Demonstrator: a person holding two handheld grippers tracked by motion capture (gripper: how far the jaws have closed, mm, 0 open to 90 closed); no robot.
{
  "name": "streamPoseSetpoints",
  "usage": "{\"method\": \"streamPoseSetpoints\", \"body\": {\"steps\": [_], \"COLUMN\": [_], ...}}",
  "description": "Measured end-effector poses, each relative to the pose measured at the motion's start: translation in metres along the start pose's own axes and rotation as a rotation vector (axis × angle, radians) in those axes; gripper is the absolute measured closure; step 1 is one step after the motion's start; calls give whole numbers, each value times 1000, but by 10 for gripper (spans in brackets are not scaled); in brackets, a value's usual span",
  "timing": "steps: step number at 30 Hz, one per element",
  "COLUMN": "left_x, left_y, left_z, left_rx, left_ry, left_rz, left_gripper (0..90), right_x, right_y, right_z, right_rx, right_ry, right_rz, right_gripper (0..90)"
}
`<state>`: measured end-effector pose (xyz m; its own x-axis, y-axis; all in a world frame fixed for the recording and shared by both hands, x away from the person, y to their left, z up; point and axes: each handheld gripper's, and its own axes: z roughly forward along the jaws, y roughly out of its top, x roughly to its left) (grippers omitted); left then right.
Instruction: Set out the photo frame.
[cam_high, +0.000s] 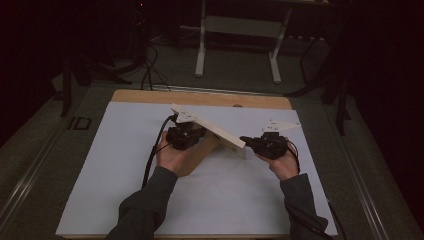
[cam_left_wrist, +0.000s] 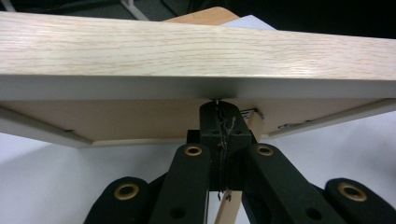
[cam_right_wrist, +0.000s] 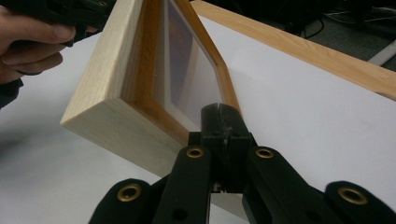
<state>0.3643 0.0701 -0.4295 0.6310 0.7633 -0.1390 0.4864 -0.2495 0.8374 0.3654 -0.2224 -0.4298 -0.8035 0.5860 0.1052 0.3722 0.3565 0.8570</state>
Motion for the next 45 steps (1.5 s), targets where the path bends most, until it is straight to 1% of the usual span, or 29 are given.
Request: {"method": "streamPoseSetpoints", "body": {"steps": [5,10,11,22,31,38,45], "left_x": [-6,-11,-13,-20,-23,-24,-24], "left_y": [1,1,1,1,0,0,0], "left_z": [0,2,3,5,10,11,12], "left_rx": [-1,2,5,12,29,32,30], "left_ry": [-17,-25,-26,-36,-36,-32,-24], "left_rz": [13,22,29,44,56,63,62], "left_gripper": [900,900,900,900,900,900,900], "right_x": [0,1,2,5,6,7,8], "right_y": [0,0,0,0,1,1,1], "right_z": [0,0,0,-1,-1,0,2], "right_rx": [0,-2,-2,-9,-10,-12,-16], "right_ry": [0,-2,-4,0,3,7,26], "right_rz": [-2,-5,-7,-13,-16,-16,-17], "right_gripper": [900,900,900,900,900,900,900]}}
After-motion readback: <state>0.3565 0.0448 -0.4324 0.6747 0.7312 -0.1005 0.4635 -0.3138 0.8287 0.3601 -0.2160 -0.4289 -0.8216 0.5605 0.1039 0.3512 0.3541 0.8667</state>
